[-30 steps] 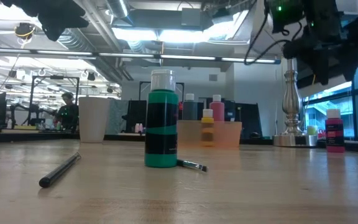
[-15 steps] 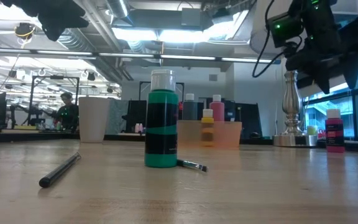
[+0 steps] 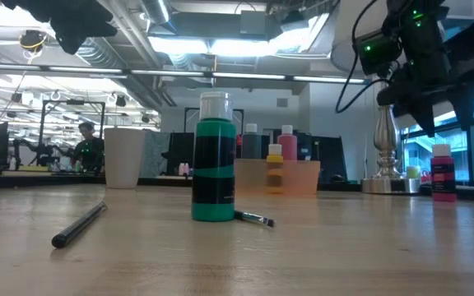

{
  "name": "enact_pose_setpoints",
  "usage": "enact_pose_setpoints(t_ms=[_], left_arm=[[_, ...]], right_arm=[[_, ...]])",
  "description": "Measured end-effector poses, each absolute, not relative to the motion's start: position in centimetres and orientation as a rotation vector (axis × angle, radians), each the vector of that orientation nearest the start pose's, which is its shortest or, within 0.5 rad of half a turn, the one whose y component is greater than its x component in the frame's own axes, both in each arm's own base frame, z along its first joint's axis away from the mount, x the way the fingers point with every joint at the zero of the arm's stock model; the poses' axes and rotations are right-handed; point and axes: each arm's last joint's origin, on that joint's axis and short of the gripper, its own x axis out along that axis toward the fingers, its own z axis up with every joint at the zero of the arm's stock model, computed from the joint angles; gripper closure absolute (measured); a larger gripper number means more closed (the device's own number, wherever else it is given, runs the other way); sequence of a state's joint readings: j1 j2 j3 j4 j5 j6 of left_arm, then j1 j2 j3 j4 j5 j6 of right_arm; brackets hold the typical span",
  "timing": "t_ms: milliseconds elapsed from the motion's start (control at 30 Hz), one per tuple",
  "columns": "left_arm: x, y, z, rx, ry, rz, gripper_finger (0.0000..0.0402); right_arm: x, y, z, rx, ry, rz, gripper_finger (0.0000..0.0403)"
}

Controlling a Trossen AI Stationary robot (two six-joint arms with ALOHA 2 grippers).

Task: Pick & Place Paint Supplies
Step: Put the dark pink paint bottle into the orange bin

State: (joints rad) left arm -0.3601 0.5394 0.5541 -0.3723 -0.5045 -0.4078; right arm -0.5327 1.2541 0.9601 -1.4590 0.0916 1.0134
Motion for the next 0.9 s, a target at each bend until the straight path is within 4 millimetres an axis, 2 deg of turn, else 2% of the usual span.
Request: enact_pose_setpoints(t_ms=[300,533,900], left_arm=[[12.2,-3.1,27.0,-0.251,0.287,0.215,0.0276],[12.2,-3.1,27.0,-0.252,0.287,0.215,0.0276],[12.2,-3.1,27.0,-0.252,0.286,0.217,0.0276]], right_arm=[[15.0,-9.1,22.5,1.106,1.332,-1.289,0.0102],[14.5,-8.9,21.0,1.094,1.365,-1.312,0.0103],[14.7,-9.2,18.7,1.091,1.265,-1.295,0.0103]])
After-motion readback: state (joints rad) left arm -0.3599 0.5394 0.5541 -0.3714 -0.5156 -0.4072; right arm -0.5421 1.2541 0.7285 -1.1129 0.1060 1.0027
